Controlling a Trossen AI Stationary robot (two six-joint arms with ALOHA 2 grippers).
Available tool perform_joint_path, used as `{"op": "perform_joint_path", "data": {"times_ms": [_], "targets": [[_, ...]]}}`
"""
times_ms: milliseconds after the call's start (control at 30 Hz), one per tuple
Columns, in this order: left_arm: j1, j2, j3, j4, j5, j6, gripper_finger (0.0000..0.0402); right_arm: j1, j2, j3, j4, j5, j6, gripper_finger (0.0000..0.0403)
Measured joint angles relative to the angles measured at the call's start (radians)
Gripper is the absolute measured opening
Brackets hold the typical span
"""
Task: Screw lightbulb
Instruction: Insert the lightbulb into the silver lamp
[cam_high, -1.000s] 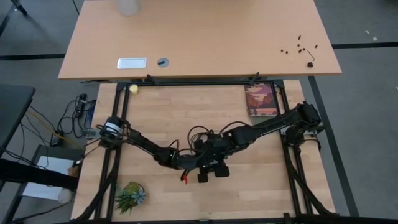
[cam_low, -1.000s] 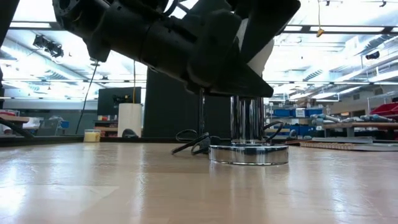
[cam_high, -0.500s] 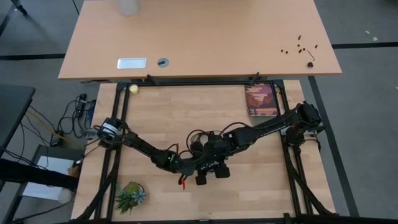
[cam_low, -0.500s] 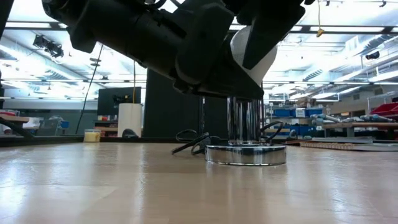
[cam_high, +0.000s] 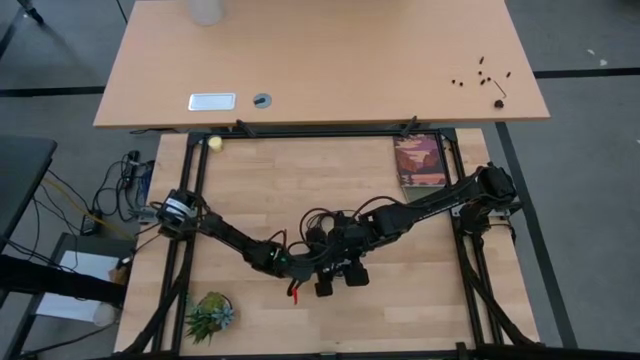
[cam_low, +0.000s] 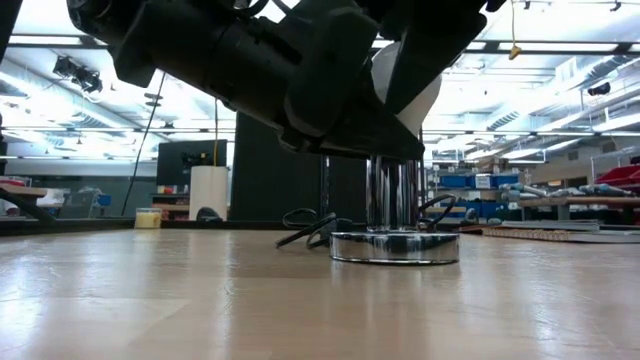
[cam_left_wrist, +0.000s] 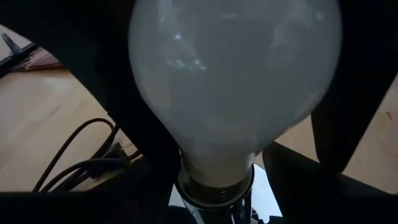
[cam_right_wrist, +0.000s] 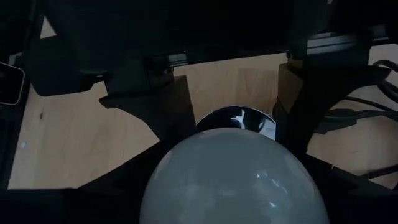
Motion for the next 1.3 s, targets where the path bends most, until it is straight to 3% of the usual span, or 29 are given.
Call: {"op": "perform_joint_path", "data": {"times_ms": [200, 400, 567, 933, 1300], "targets": [[-0.004, -0.006, 0.000, -0.012, 0.021, -0.017, 0.0301, -0.003, 0.000, 0.000, -0.001, -0.006, -0.002, 0.0288], [-0.010, -0.066, 0.002, -0.169, 0.031, -0.062, 0.0352, -0.006, 0.001, 0.002, 0.011, 0.005, -0.009, 0.0287], [-0.019, -0.068, 0.002, -0.221, 0.038, -0.091, 0.0350, -0.015, 0.003, 0.001, 0.001, 0.046, -0.008, 0.0287], [-0.013, -0.069, 0.002, -0.273, -0.005, -0.180, 0.0328, -0.012, 0.003, 0.001, 0.026, 0.027, -0.009, 0.0286], [0.000, 0.022, 0.002, -0.155, -0.021, -0.188, 0.0325, -0.010, 0.000, 0.014, 0.022, 0.009, -0.034, 0.0286]]}}
